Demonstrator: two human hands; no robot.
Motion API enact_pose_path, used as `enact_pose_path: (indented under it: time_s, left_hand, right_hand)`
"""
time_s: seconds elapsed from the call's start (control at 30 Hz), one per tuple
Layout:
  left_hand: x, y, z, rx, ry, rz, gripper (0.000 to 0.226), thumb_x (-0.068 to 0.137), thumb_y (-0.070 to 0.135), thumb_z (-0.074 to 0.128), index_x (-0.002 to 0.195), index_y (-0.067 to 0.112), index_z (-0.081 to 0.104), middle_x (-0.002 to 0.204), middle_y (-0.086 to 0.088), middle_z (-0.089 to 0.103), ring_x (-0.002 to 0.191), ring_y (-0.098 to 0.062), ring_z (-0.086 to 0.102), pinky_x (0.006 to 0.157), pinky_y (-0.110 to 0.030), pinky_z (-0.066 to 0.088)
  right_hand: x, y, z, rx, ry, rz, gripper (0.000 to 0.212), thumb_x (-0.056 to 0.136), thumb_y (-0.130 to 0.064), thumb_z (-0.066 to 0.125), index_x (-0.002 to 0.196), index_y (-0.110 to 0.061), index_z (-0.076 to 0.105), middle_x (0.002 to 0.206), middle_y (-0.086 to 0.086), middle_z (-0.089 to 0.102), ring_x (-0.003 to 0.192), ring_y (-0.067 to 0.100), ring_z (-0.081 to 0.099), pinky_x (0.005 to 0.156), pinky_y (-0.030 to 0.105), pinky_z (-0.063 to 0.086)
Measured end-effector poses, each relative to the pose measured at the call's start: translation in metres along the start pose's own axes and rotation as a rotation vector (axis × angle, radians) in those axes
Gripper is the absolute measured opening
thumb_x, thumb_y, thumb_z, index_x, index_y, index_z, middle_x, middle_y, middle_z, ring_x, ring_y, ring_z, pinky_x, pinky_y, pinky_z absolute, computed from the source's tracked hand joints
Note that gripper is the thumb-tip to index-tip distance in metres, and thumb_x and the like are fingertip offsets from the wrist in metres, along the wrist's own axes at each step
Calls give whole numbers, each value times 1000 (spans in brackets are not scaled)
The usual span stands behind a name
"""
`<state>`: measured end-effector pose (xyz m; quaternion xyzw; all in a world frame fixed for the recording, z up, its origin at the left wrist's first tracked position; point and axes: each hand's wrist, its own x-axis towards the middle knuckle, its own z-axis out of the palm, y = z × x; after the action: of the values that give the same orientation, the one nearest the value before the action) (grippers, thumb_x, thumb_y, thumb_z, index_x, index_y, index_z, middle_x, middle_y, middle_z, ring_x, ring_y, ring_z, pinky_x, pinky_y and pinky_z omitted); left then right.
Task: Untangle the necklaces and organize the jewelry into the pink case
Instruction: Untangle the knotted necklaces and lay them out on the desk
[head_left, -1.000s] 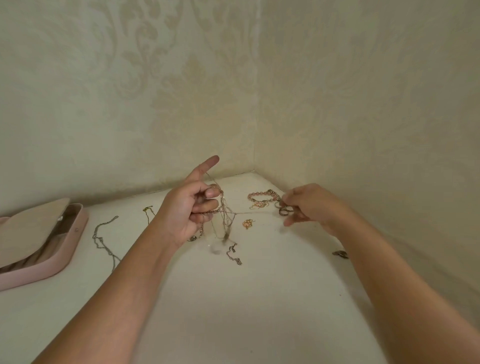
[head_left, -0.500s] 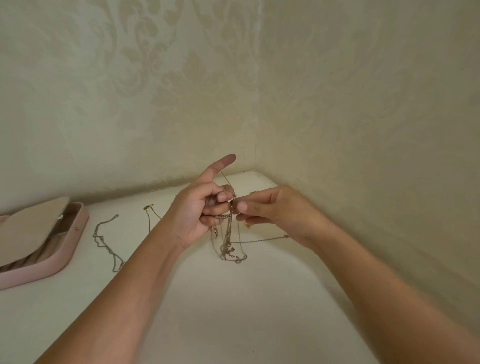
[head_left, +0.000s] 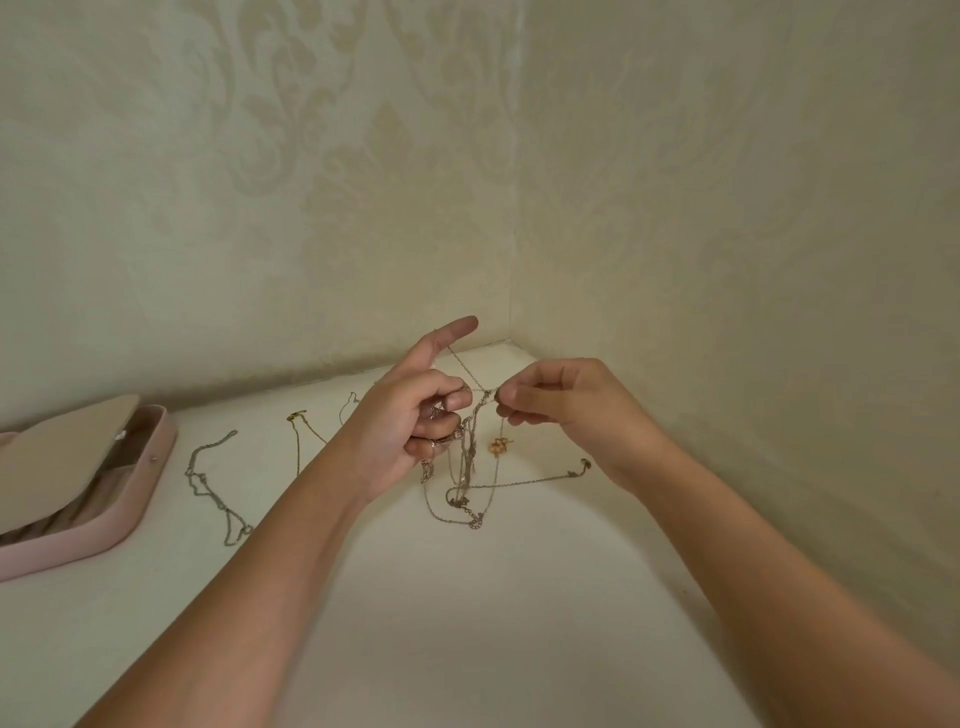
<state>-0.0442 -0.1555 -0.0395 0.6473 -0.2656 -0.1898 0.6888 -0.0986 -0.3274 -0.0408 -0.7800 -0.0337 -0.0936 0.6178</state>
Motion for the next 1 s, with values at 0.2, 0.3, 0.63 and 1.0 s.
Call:
enact_pose_path:
  time_s: [0.2, 0.3, 0.63, 1.0]
  left_hand:
    - [-2, -4, 3, 166, 38, 53, 63, 92, 8, 57, 135, 50, 40, 59, 15, 50, 46, -7, 27, 44, -15, 29]
    - [-1, -3, 2, 136, 48, 82, 68, 89, 7, 62, 138, 47, 38, 62, 13, 55, 44, -5, 29, 43, -15, 29]
    - [1, -6, 3, 104, 117, 93, 59, 92, 7, 58, 136, 43, 43, 55, 16, 46, 45, -5, 29, 45, -17, 27]
    - [4, -2, -5, -246, 124, 56, 49, 96, 0, 36, 130, 32, 52, 60, 9, 45, 45, -6, 16, 38, -15, 17]
  right_hand:
    - [0, 1, 5, 383, -105, 140, 24, 92, -7, 49, 73, -12, 62, 75, -2, 65, 72, 10, 60, 70, 27, 39]
    - [2, 4, 7, 599, -116, 210, 13, 84, -9, 51, 73, -12, 57, 73, -1, 63, 68, 11, 57, 68, 28, 37]
    - [4, 7, 11, 806, -163, 221, 14, 72, -18, 50, 62, -13, 59, 76, 3, 58, 70, 14, 50, 67, 29, 36]
    - [5, 6, -16, 724, -145, 160, 24, 71, -29, 74, 62, -16, 56, 43, -7, 29, 43, 8, 27, 58, 22, 32]
